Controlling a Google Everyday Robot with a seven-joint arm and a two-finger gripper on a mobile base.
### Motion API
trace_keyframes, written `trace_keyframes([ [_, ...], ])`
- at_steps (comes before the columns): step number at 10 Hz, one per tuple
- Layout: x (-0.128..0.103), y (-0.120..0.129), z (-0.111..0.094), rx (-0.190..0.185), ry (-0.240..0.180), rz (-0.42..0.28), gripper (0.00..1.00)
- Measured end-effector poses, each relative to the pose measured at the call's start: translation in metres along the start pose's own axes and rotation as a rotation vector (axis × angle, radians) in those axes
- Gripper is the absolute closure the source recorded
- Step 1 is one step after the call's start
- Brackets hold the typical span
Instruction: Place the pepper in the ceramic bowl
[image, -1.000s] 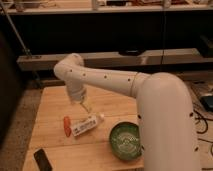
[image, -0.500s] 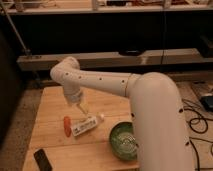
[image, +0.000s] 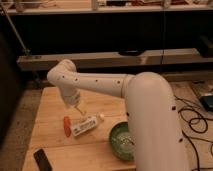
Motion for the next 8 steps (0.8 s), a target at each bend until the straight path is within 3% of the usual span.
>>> trace_keyframes([
  [2, -0.011, -0.015, 0.003, 0.001, 0.004, -0.017, 0.34],
  [8, -0.023, -0.023, 0.019, -0.013, 0.011, -0.046, 0.34],
])
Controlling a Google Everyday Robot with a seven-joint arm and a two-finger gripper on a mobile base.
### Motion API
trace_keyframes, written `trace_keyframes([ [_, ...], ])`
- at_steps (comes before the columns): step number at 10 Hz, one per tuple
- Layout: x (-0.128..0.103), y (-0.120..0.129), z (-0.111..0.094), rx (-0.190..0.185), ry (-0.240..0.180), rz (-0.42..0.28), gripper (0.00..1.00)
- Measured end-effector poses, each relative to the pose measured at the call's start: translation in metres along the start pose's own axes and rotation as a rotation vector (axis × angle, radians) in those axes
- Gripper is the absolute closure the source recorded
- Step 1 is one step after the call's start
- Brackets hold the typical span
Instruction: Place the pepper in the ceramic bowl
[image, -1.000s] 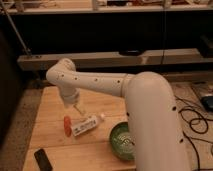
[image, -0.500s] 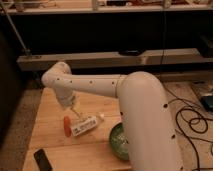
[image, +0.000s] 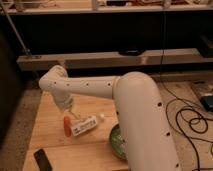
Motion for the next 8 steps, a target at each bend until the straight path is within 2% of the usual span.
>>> trace_keyframes([
  [8, -0.005, -0.005, 0.012, -0.021, 0.01, -0.018, 0.34],
])
